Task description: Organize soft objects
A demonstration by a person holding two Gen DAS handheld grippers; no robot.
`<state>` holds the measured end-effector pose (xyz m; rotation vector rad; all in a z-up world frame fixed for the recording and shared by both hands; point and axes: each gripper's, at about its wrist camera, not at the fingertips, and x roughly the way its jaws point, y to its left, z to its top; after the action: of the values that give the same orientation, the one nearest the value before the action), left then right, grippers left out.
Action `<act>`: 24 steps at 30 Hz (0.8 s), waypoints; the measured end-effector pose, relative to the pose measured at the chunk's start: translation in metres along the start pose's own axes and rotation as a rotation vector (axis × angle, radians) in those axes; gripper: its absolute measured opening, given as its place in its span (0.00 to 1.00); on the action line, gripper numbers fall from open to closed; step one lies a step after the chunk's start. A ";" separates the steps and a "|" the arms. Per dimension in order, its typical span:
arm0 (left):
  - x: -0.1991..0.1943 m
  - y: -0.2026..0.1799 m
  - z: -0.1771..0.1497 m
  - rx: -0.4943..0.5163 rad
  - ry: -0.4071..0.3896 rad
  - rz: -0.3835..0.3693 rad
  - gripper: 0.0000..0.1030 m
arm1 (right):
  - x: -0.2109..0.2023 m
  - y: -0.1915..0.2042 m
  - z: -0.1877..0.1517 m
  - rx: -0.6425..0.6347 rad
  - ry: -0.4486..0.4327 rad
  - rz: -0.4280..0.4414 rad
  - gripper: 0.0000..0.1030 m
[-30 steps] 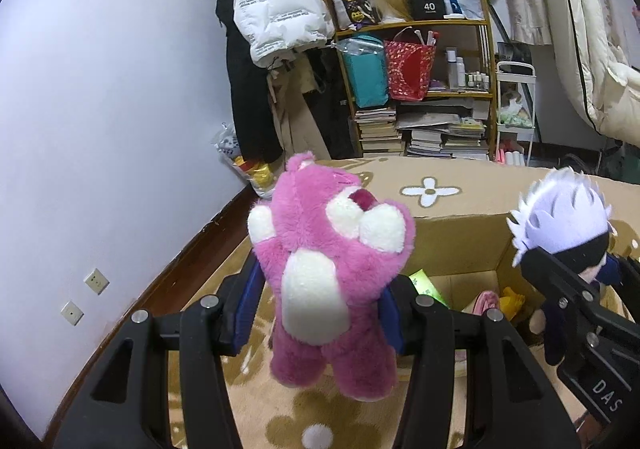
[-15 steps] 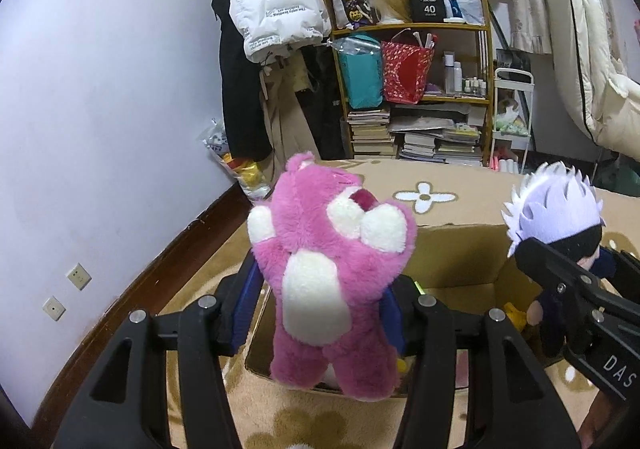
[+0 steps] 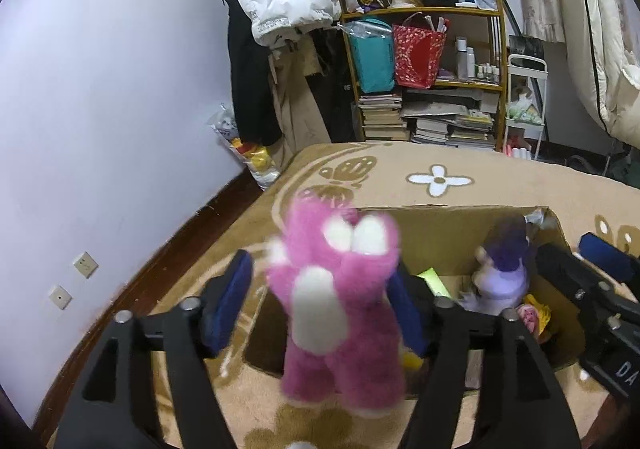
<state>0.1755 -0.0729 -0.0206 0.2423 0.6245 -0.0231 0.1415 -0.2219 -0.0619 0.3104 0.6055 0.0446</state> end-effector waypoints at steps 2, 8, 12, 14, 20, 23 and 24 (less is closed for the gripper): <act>-0.005 0.000 0.000 0.011 -0.022 0.027 0.82 | -0.002 -0.001 0.000 0.008 -0.008 -0.003 0.74; -0.016 0.004 -0.002 0.020 -0.030 0.061 0.99 | -0.013 -0.003 0.000 0.012 -0.017 -0.020 0.89; -0.021 0.011 -0.002 0.008 -0.015 0.052 1.00 | -0.021 0.002 0.001 0.004 -0.031 -0.028 1.00; -0.026 0.016 -0.003 -0.011 -0.012 0.046 1.00 | -0.025 0.003 0.001 0.003 -0.036 -0.029 1.00; -0.040 0.040 -0.004 -0.080 0.007 0.014 1.00 | -0.035 0.014 0.000 -0.035 -0.022 -0.047 1.00; -0.049 0.052 -0.005 -0.104 0.006 0.004 1.00 | -0.043 0.020 -0.002 -0.061 -0.021 -0.059 1.00; -0.053 0.055 -0.006 -0.108 0.004 0.001 1.00 | -0.045 0.022 -0.002 -0.068 -0.023 -0.061 1.00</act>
<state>0.1348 -0.0209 0.0176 0.1382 0.6276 0.0121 0.1045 -0.2063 -0.0322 0.2259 0.5895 0.0026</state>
